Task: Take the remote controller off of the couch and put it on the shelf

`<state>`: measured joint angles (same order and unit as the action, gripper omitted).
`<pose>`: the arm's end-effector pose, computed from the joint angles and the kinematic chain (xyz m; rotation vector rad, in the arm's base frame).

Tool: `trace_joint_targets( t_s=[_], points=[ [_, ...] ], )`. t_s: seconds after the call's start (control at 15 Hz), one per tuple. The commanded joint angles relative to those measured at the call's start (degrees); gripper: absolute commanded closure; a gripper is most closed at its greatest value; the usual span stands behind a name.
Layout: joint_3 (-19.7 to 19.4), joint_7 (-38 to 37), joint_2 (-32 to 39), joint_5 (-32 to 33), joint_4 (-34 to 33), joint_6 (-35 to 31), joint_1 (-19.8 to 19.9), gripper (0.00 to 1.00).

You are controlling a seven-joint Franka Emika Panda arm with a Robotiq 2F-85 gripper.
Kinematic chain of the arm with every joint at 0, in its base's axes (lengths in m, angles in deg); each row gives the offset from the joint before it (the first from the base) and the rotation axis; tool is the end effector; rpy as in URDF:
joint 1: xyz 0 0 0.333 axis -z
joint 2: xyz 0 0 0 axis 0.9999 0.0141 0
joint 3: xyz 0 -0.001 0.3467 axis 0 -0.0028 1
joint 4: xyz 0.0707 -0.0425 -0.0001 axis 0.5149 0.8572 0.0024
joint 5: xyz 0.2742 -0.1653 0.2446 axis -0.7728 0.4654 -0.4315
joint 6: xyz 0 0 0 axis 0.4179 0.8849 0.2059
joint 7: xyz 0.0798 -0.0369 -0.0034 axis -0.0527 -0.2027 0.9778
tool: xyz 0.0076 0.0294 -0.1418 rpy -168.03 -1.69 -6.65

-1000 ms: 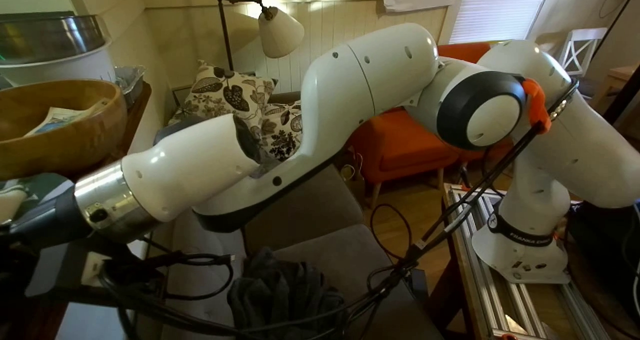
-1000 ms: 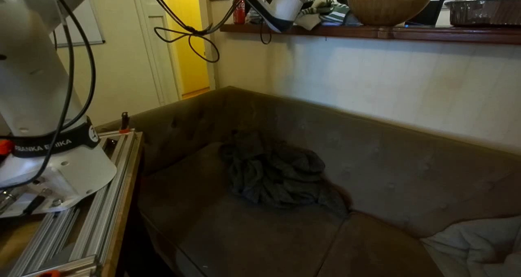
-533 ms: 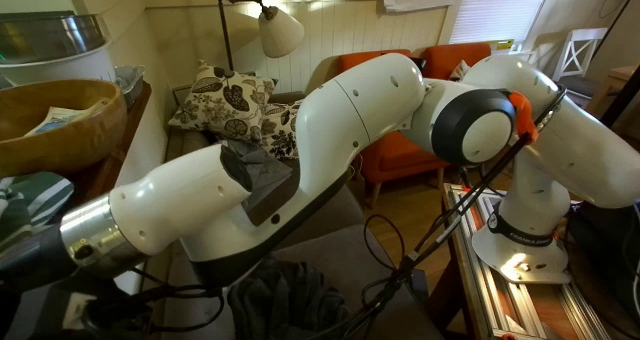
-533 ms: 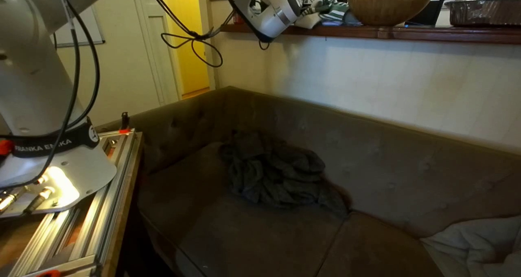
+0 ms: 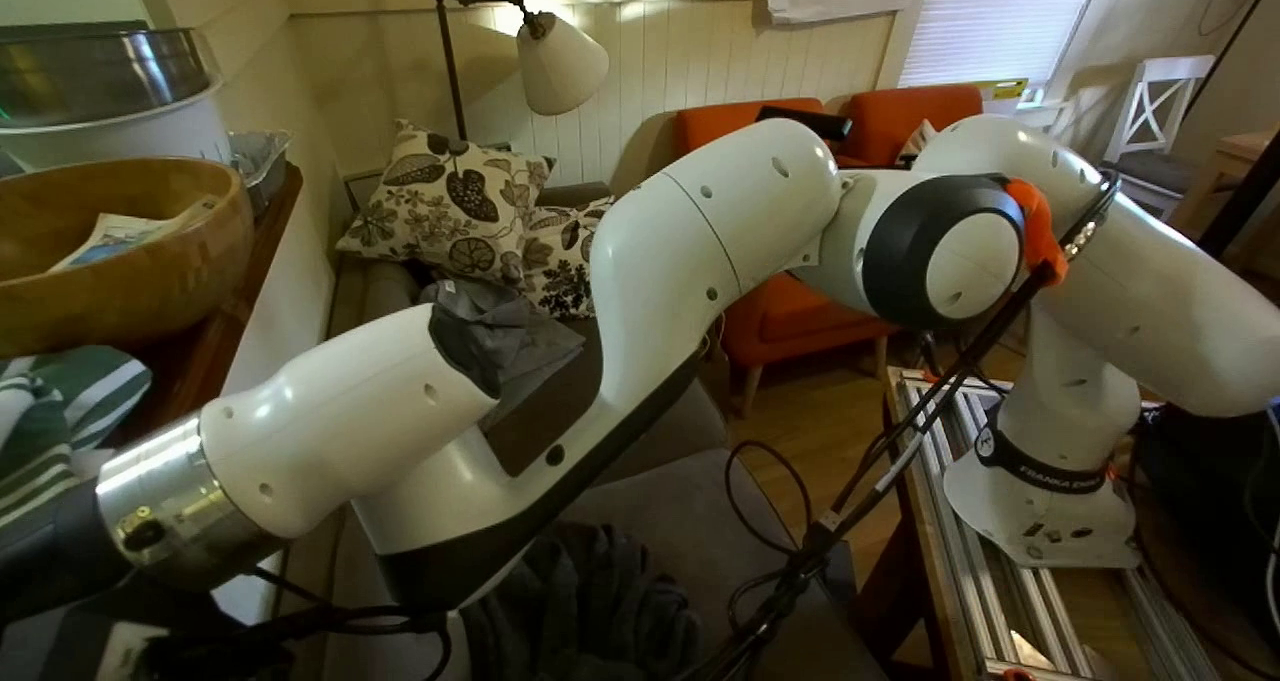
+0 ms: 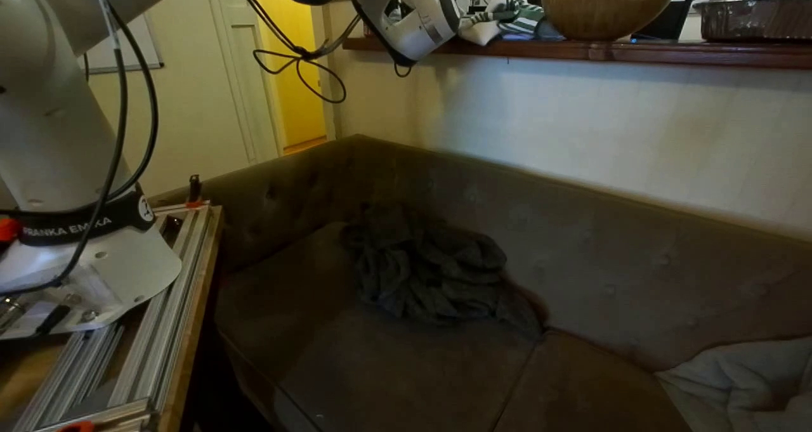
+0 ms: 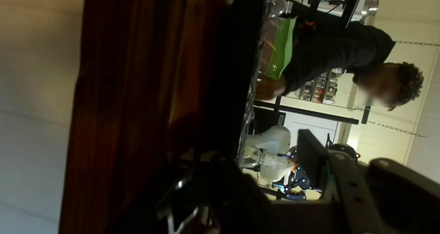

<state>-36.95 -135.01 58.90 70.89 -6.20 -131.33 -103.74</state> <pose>0.7405 0.4549 0.3908 -1.7598 0.6187 -0.6934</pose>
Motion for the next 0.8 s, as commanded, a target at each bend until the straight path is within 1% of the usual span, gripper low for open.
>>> trace_joint_targets(
  t_s=[0.0, 0.13, 0.2, 0.27, 0.4, 0.47, 0.53, 0.6, 0.67, 0.73],
  points=[
    [2.3, 1.8, -0.4, 0.5, -0.9, 3.7, 0.9, 0.17],
    [4.2, 1.8, -4.8, 1.0, 4.2, 7.1, 2.5, 0.03],
    [4.9, 1.8, -7.1, 1.0, 6.5, 9.1, 3.0, 0.0],
    [6.2, 2.0, -10.1, 1.0, 10.1, 10.9, 3.8, 0.0],
    [12.1, 4.3, -14.0, 1.8, 15.0, 18.0, 5.6, 0.0],
    [13.2, 4.8, -16.5, 1.0, 17.3, 21.4, 5.9, 0.0],
    [10.8, 1.2, -20.8, 2.1, 19.7, 24.4, 5.1, 0.0],
    [10.2, -0.6, -23.5, 3.6, 20.9, 27.0, 4.9, 0.0],
    [7.5, -5.2, -26.4, 6.3, 21.8, 28.2, 3.9, 0.0],
    [6.2, -8.4, -29.4, 8.8, 23.5, 29.3, 3.7, 0.0]
  ],
)
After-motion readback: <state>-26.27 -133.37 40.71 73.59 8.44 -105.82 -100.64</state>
